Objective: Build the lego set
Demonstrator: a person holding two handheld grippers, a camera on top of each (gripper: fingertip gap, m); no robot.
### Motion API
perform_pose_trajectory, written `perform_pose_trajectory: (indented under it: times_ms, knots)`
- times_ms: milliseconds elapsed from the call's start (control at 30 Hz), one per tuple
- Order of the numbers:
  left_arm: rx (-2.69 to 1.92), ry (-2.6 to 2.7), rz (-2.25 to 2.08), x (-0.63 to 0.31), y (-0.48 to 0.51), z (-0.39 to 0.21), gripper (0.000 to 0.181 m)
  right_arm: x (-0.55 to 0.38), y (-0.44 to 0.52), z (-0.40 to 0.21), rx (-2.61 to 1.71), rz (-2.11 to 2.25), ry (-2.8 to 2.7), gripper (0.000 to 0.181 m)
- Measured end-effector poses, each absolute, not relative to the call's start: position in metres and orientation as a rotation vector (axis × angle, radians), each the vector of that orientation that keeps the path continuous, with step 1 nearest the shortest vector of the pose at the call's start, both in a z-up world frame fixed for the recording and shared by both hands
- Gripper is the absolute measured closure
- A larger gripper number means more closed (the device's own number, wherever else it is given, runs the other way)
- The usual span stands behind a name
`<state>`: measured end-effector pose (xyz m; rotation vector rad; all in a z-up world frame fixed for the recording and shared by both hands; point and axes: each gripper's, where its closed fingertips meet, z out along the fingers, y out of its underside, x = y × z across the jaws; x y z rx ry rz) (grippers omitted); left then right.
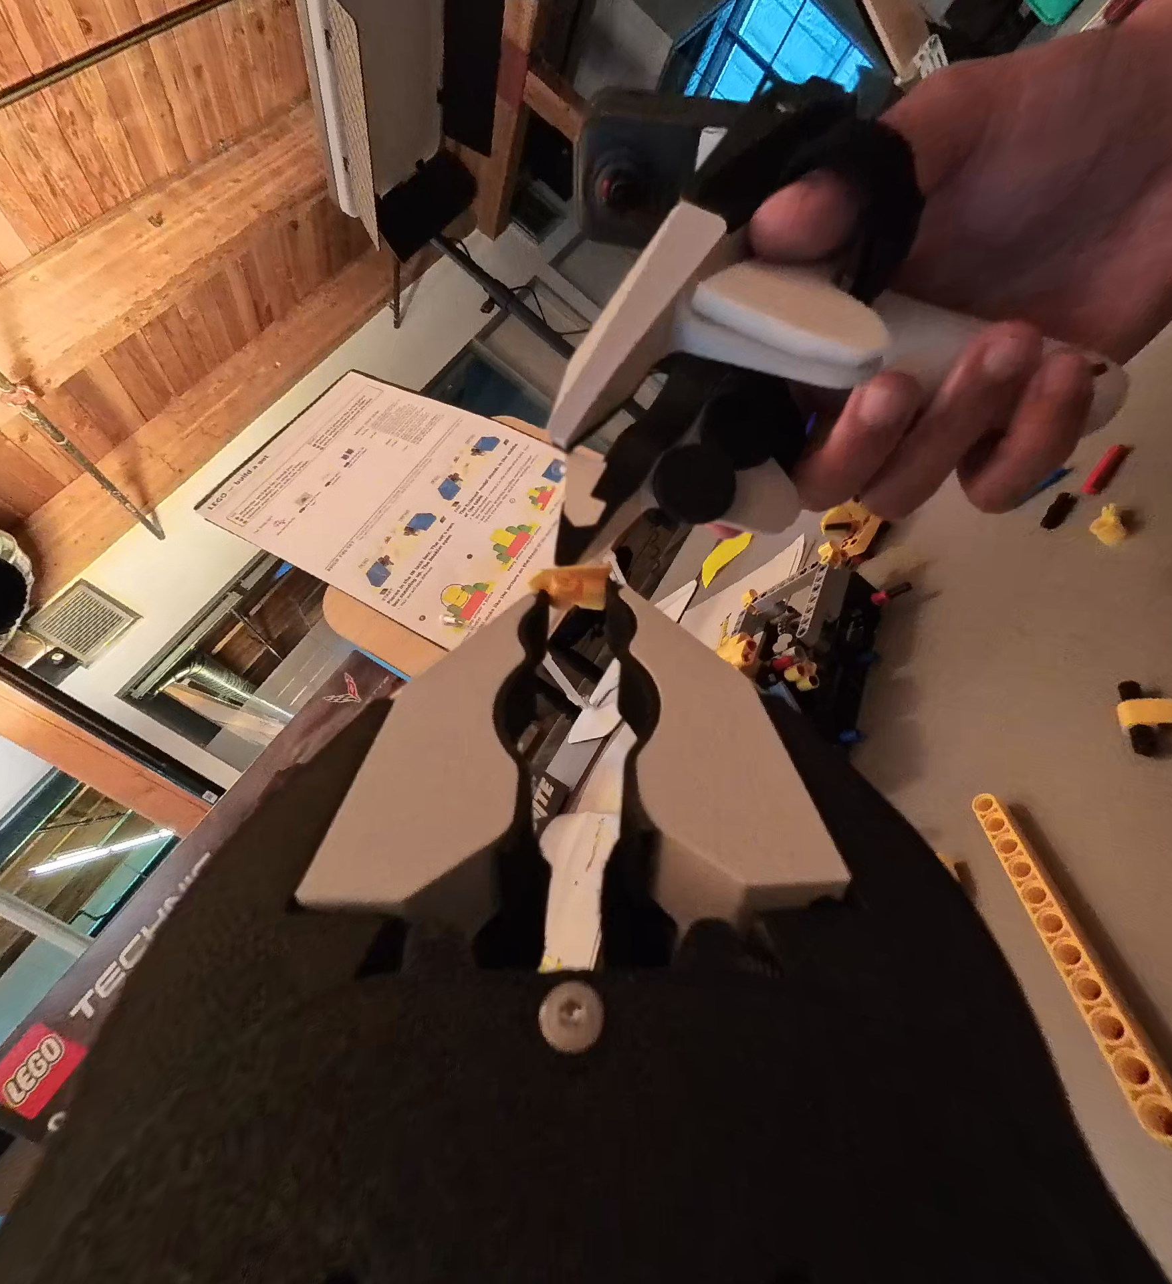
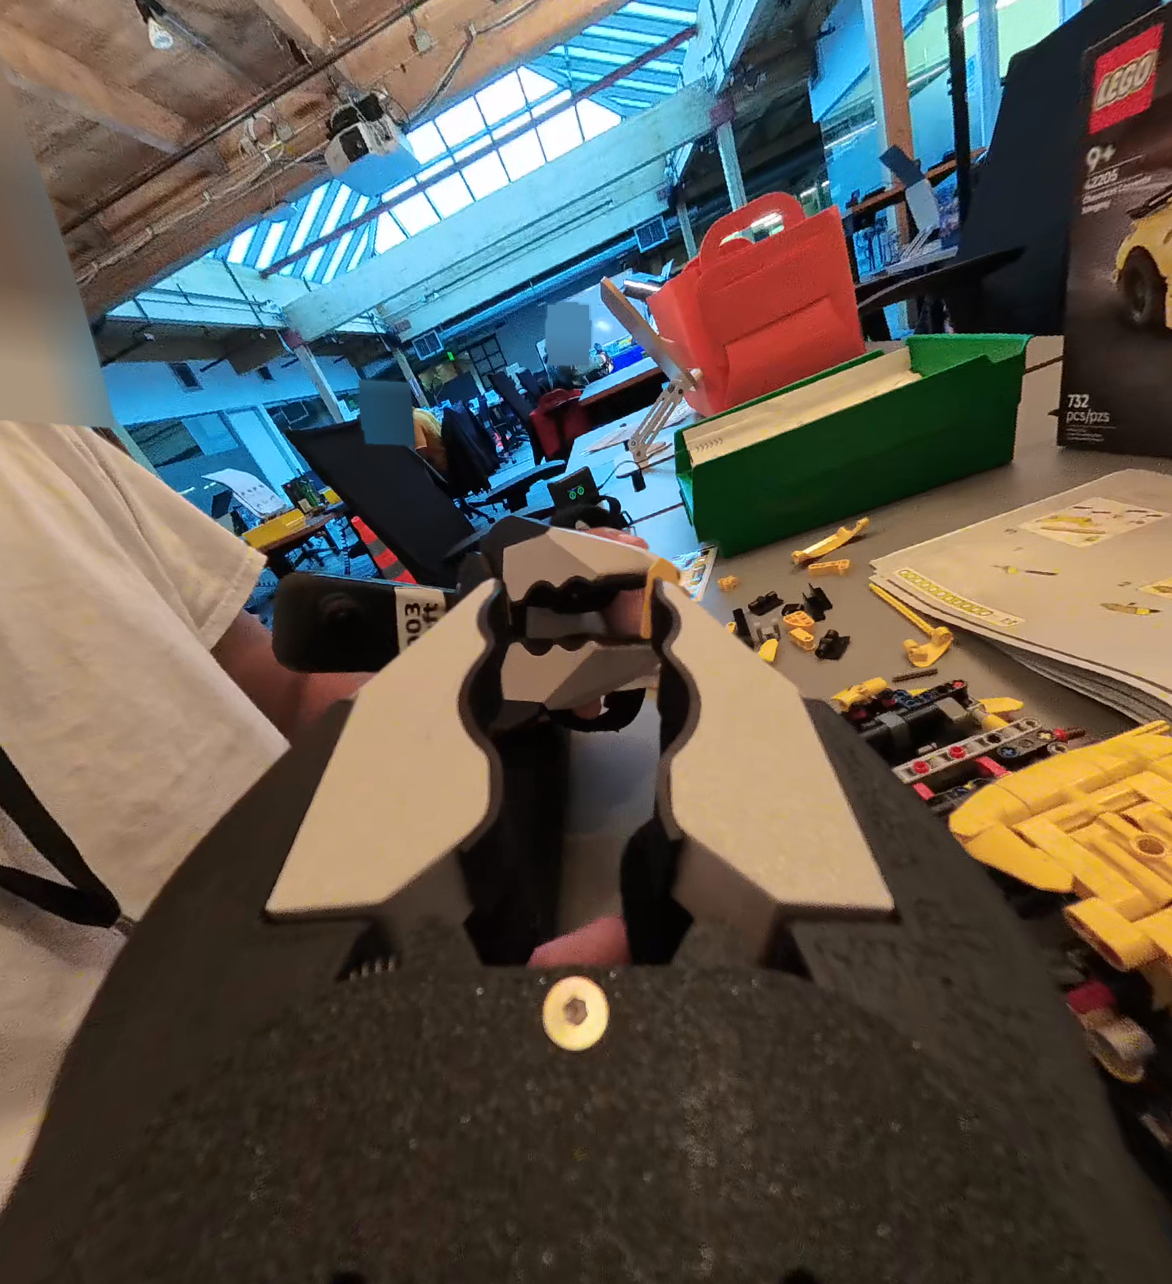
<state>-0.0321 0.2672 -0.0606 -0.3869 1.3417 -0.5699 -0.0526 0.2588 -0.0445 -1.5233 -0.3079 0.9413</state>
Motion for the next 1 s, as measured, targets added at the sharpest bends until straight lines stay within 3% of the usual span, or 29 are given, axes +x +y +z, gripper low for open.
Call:
perform_pose_trajectory:
  times_ms: [233, 300, 500, 700, 833, 1000]
  knots:
    - [-0.417, 1.334, -0.584, -0.032, 0.27, -0.06, 0.165, -0.057, 0.261, -0.043, -1.498, 0.956, -0.303, 0.142]
    - [-0.43, 1.328, -0.607, -0.032, 0.27, -0.058, 0.166, -0.063, 0.26, -0.046, -1.512, 0.96, -0.336, 0.149]
    - [-0.534, 1.324, -0.716, -0.034, 0.274, -0.056, 0.165, -0.046, 0.253, -0.013, -1.404, 0.938, -0.299, 0.14]
    - [-0.68, 1.161, -1.051, -0.049, 0.291, -0.028, 0.165, -0.024, 0.271, 0.005, -1.306, 0.231, -0.406, 0.141]
    - [-0.701, 1.051, -1.197, -0.058, 0.303, -0.015, 0.165, -0.034, 0.286, 0.015, -1.263, -0.071, -0.54, 0.13]
    - [-0.715, 1.043, -1.262, -0.058, 0.304, -0.016, 0.166, -0.041, 0.294, 0.029, -1.149, -0.345, -0.678, 0.129]
